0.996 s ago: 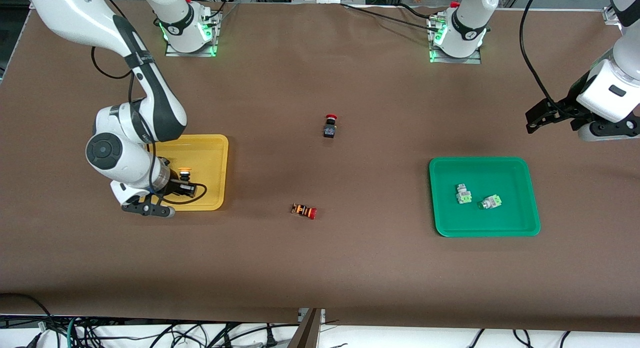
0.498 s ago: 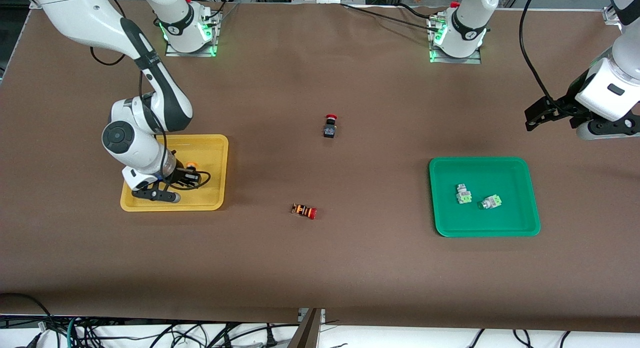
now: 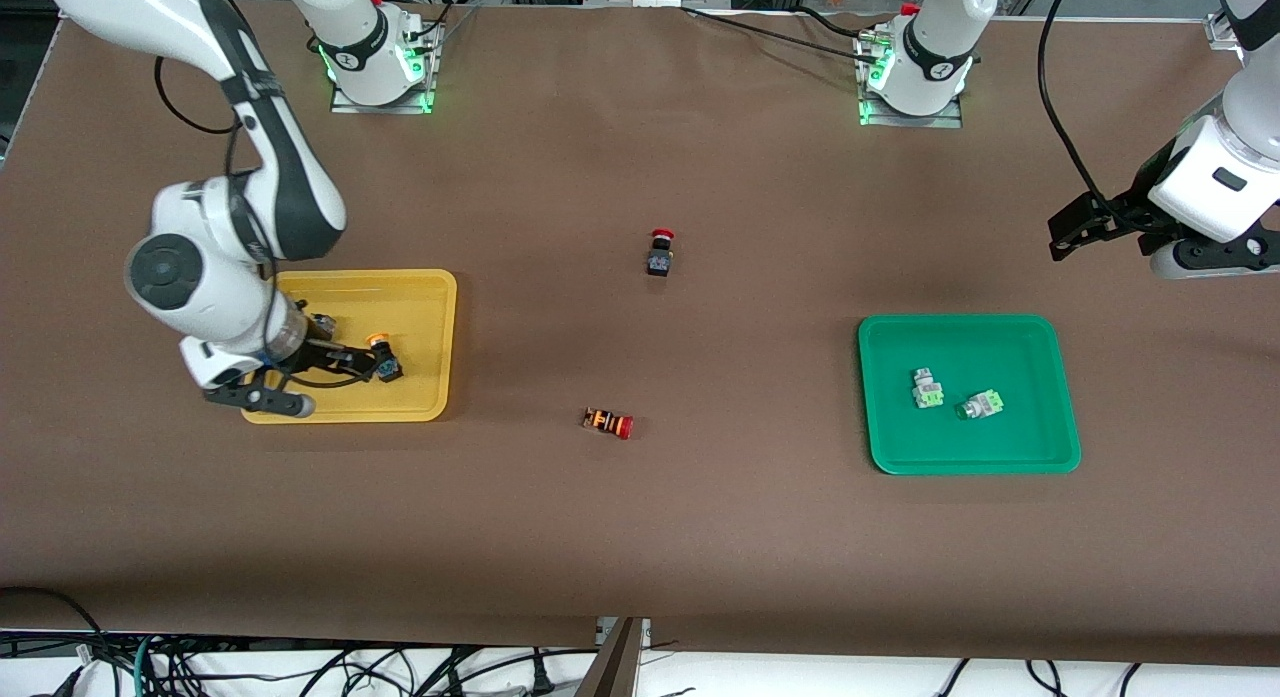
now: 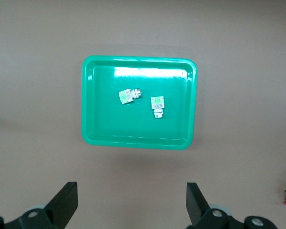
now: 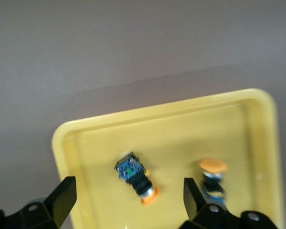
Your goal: Place green and yellow buttons in trays
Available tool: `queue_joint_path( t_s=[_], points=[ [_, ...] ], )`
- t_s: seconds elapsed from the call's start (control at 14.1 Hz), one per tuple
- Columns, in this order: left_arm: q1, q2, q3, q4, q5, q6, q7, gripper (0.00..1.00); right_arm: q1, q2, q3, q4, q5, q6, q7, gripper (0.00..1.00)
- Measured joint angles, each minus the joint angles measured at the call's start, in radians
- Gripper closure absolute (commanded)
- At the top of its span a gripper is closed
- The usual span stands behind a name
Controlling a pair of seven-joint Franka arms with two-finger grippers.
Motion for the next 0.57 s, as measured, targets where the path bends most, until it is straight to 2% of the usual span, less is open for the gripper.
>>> queue_joint_path(
  t_s=[0.21, 0.36, 0.57],
  points=[
    [-0.001, 0.0, -0.003, 0.005, 0.0, 0.0, 0.0, 0.0, -0.001, -0.017, 0.0, 0.253, 0.002, -0.285, -0.004, 0.01],
    [-0.002, 0.0, -0.003, 0.005, 0.0, 0.0, 0.0, 0.0, -0.001, -0.021, 0.0, 0.307, 0.003, -0.342, -0.008, 0.01],
    [-0.003, 0.0, -0.004, 0.005, 0.0, 0.0, 0.0, 0.0, -0.003, -0.01, -0.006, 0.31, 0.003, -0.373, -0.022, 0.0]
  ],
)
